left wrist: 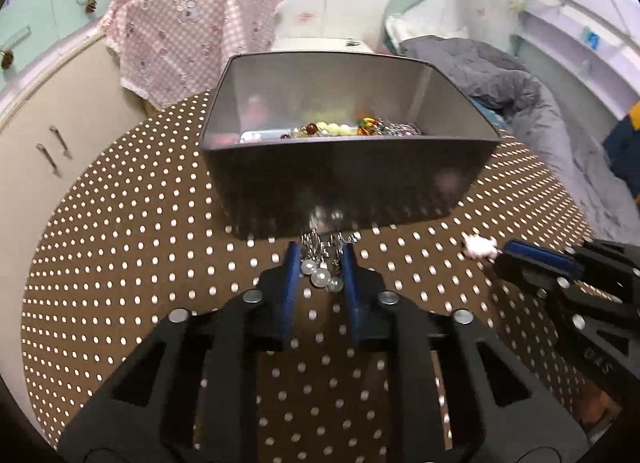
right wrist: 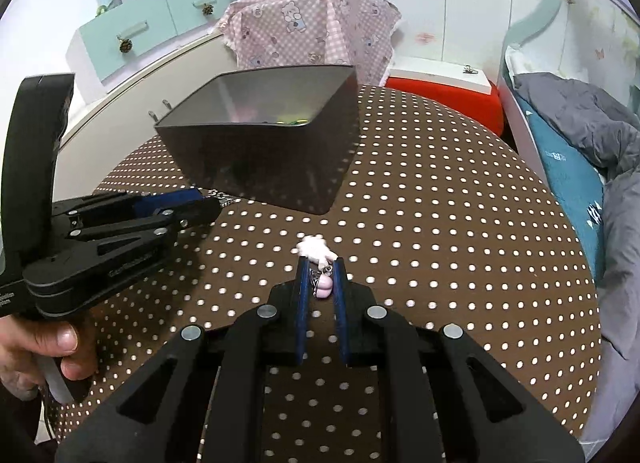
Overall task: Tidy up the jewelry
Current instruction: 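Grasp the pearl strand with the left tool while the right tool grasps a pink charm, then carry the pearl strand and pink charm into the tin and open both tools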
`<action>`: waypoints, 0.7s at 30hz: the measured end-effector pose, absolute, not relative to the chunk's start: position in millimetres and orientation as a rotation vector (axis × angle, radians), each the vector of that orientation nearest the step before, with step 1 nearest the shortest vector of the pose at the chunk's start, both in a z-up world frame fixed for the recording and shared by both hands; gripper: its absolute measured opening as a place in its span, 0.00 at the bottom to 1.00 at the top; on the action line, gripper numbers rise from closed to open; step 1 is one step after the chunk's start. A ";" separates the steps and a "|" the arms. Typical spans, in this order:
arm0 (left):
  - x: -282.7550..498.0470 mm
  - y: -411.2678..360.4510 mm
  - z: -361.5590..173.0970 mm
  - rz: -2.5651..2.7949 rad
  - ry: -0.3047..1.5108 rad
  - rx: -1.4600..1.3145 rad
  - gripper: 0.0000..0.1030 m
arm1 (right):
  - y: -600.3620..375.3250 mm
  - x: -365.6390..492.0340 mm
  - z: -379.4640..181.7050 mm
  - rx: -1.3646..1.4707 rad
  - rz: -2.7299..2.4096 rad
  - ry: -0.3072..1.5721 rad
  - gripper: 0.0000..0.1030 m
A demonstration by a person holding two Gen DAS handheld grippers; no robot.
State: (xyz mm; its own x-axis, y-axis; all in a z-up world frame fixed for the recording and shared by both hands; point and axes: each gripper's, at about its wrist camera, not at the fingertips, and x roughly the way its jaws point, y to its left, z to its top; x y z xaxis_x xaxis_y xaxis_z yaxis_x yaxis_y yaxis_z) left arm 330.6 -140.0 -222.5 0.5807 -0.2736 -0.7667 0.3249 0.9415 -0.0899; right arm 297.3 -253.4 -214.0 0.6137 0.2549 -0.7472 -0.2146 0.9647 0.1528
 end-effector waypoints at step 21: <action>281.1 -80.8 -138.3 -0.463 0.692 -0.008 0.09 | -235.8 279.8 -128.7 0.017 0.334 0.727 0.10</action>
